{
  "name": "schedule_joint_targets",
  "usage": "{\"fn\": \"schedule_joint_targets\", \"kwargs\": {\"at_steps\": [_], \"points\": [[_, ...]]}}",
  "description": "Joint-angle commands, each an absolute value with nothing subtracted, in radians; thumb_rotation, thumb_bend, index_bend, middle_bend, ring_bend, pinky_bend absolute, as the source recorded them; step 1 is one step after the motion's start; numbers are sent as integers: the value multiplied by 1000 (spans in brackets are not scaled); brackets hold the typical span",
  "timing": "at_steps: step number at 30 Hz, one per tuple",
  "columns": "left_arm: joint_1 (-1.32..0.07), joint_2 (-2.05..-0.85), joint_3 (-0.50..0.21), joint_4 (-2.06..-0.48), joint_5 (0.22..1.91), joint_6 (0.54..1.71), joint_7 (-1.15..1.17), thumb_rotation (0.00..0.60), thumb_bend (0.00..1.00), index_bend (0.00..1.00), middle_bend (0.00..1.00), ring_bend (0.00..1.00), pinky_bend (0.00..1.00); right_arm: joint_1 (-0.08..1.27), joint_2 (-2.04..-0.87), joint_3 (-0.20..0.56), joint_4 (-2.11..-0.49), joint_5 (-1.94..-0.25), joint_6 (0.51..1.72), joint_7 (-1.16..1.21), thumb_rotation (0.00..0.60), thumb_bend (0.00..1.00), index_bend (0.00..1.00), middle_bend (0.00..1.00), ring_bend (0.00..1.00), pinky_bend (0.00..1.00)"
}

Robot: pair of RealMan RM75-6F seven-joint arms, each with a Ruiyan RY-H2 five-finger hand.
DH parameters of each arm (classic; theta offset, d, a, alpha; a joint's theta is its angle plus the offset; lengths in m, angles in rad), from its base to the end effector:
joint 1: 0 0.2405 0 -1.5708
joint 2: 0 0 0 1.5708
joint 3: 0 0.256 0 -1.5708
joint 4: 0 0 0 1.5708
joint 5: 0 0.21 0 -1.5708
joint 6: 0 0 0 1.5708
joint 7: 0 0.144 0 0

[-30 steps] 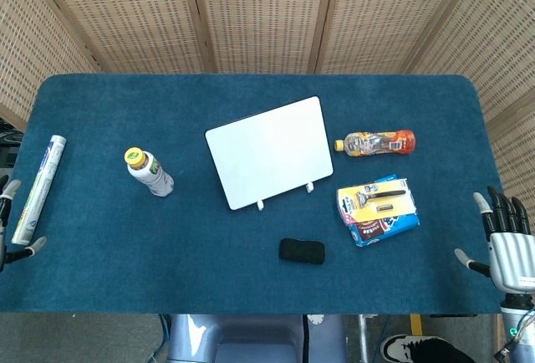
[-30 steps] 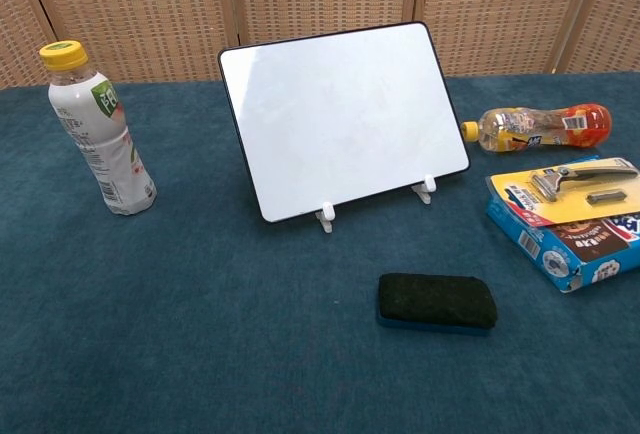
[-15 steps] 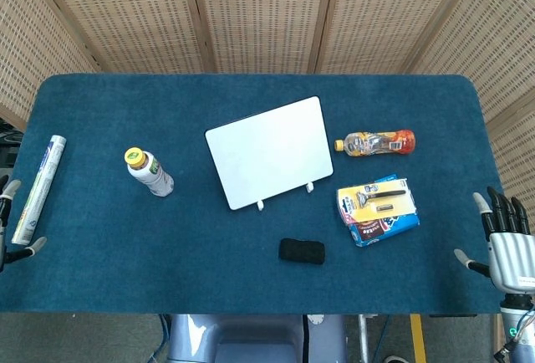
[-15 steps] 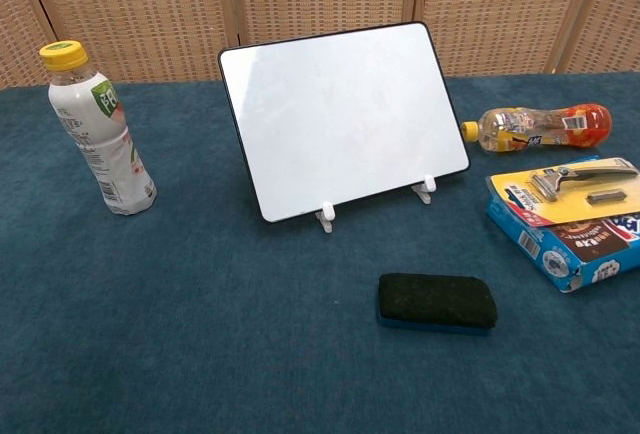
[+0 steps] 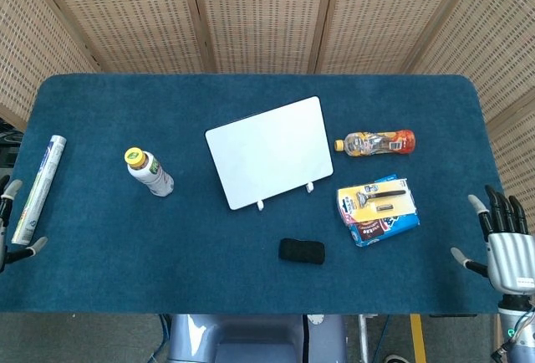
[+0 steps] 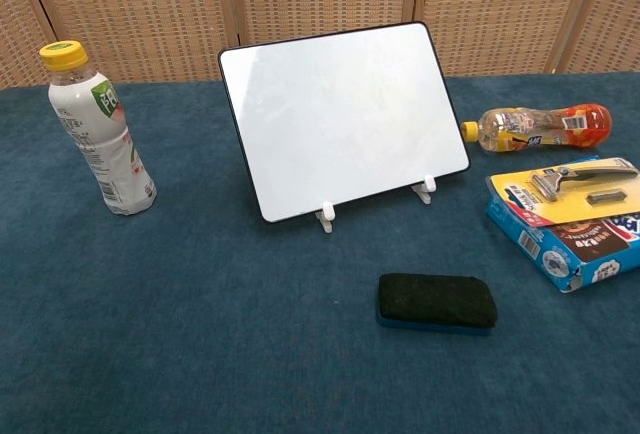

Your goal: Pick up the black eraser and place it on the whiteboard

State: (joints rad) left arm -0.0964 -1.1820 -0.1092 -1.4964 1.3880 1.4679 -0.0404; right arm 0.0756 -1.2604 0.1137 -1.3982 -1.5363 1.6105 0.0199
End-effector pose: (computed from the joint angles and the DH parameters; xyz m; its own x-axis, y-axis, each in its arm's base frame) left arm -0.3369 0.1976 0.1635 0.3902 -0.0533 0.9192 0.9179 0.1003 -0.3838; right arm -0.3242 -0.1906 0.1568 0.4315 0.1852 0.8829 -0.8969 -0.0171 0.4419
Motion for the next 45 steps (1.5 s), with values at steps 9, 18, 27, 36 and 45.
{"fn": "schedule_joint_targets", "kwargs": {"at_steps": [9,18,27,36,45], "points": [[-98,-1181,-104,-1496,1396,1464,-54,600,155,0,0,0,0,68,-1228,96,-1542,-1578,1627,-101,600,55,175,24,0,0],[-102,-1182,-101,-1489,1401,1456,-65,600,155,0,0,0,0,94,-1245,71,-1682,-1621,1575,-259,600,53,184,66,0,0],[-99,-1183,-98,-1490,1409,1465,-64,600,155,0,0,0,0,137,-1287,35,-1757,-1654,1476,-366,600,53,269,5,0,0],[-104,-1188,-98,-1488,1409,1460,-58,600,155,0,0,0,0,185,-1325,36,-1817,-1578,1351,-365,600,53,305,0,0,0],[-106,-1194,-98,-1487,1407,1458,-44,600,155,0,0,0,0,223,-1359,66,-1849,-1509,1299,-441,600,53,309,0,0,0]]}}
